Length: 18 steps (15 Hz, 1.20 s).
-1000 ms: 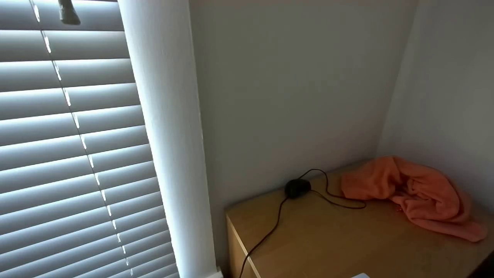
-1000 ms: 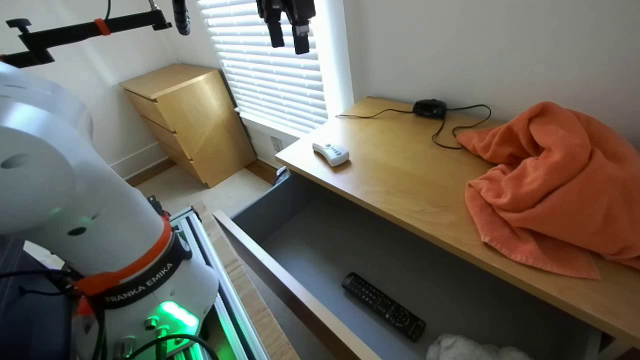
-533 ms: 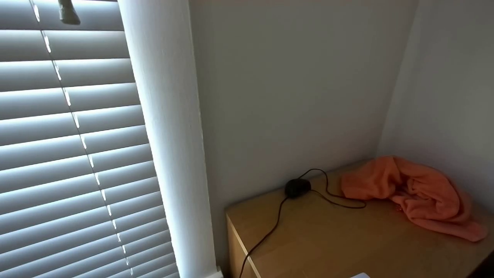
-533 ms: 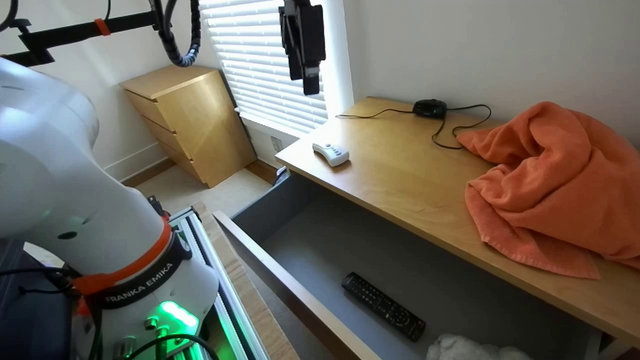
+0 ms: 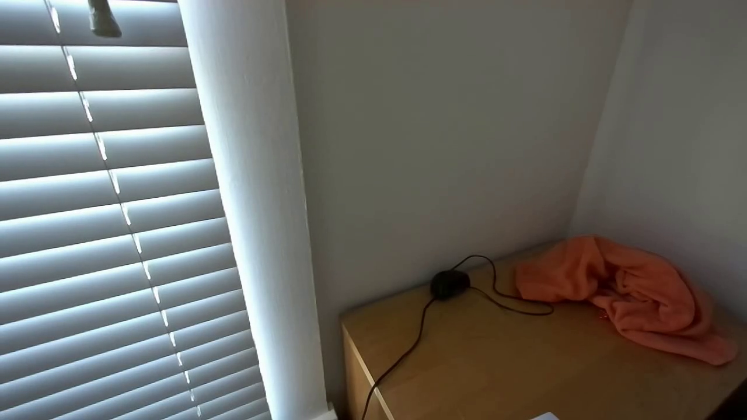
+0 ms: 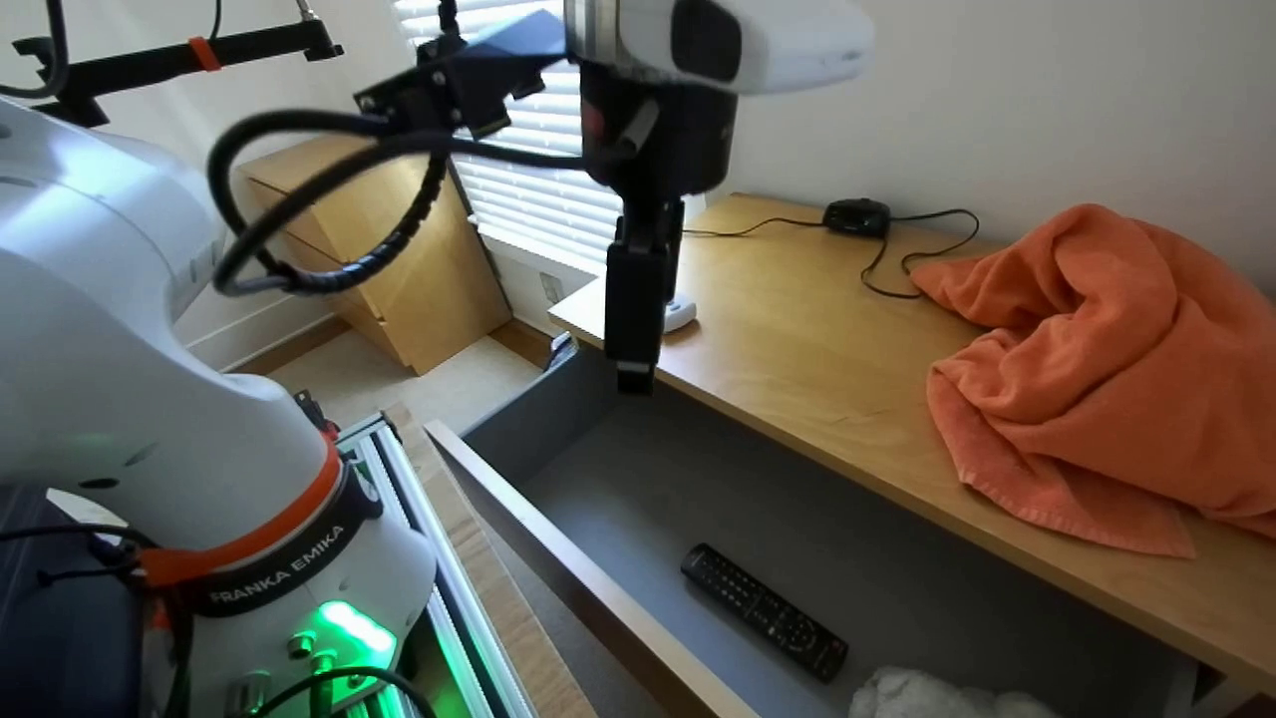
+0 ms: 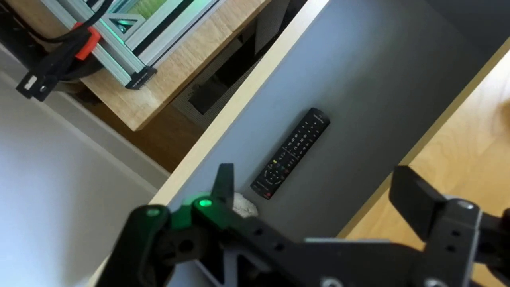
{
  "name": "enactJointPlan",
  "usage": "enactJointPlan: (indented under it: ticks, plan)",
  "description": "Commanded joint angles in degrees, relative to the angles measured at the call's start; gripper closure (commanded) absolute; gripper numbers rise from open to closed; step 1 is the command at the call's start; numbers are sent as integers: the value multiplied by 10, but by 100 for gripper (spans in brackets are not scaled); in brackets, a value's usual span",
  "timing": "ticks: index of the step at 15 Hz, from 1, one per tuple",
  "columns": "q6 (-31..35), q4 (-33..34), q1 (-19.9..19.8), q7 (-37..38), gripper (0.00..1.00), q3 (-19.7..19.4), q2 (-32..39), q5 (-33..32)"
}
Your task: Remove the remote controller from the opened drawer and put it on the counter top pointing forward
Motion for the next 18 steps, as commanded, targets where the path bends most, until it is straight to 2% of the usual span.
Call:
enactJointPlan:
  ticks: [1,4,10,17,18]
  plan:
    - [5,-1,-6,-1,0,-5,8,1]
    - [8,0,-7,1,0,-6,18,1]
    - [52,23,-26,10,0,-39,177,0]
    - [173,48,-23,-44,0,-86,354,24]
    - [153,27,-18,-17,0,-82,300,5]
